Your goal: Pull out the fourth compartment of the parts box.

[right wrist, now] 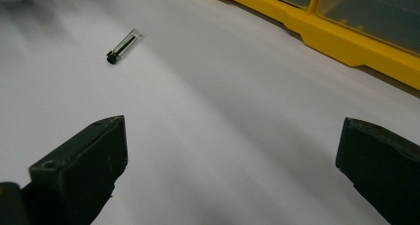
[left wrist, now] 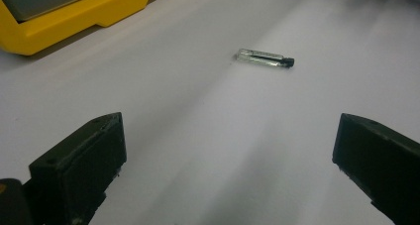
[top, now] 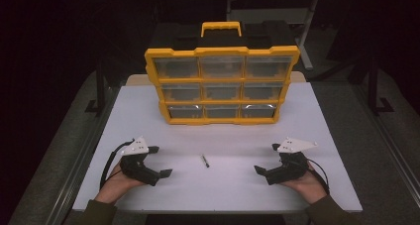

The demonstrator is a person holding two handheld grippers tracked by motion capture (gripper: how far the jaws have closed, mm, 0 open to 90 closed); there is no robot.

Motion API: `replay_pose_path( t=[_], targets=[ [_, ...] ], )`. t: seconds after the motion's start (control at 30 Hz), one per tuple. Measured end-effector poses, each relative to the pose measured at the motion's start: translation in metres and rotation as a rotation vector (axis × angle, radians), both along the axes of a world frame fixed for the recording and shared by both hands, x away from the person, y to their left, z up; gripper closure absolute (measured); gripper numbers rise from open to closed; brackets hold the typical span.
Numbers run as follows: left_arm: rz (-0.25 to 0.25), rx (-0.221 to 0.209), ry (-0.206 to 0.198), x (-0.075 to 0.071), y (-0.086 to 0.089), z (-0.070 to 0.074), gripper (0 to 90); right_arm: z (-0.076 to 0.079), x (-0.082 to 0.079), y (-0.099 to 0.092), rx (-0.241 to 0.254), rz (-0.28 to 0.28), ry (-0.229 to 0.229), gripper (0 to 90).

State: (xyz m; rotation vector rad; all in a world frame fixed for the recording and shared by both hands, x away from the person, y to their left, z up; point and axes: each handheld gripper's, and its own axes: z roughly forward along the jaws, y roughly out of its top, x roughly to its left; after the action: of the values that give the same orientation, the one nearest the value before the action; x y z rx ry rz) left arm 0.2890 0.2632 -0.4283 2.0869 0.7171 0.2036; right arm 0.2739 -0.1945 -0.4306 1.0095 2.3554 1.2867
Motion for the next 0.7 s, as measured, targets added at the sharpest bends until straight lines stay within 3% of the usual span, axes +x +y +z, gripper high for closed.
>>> replay_pose_path(
  t=[0.7],
  targets=[
    [-0.01,-0.015,-0.006,0.0086,-0.0099,0.0034,0.3,0.0002,0.0007,-0.0009,0.008,0.009,-0.007,0.0]
  ],
)
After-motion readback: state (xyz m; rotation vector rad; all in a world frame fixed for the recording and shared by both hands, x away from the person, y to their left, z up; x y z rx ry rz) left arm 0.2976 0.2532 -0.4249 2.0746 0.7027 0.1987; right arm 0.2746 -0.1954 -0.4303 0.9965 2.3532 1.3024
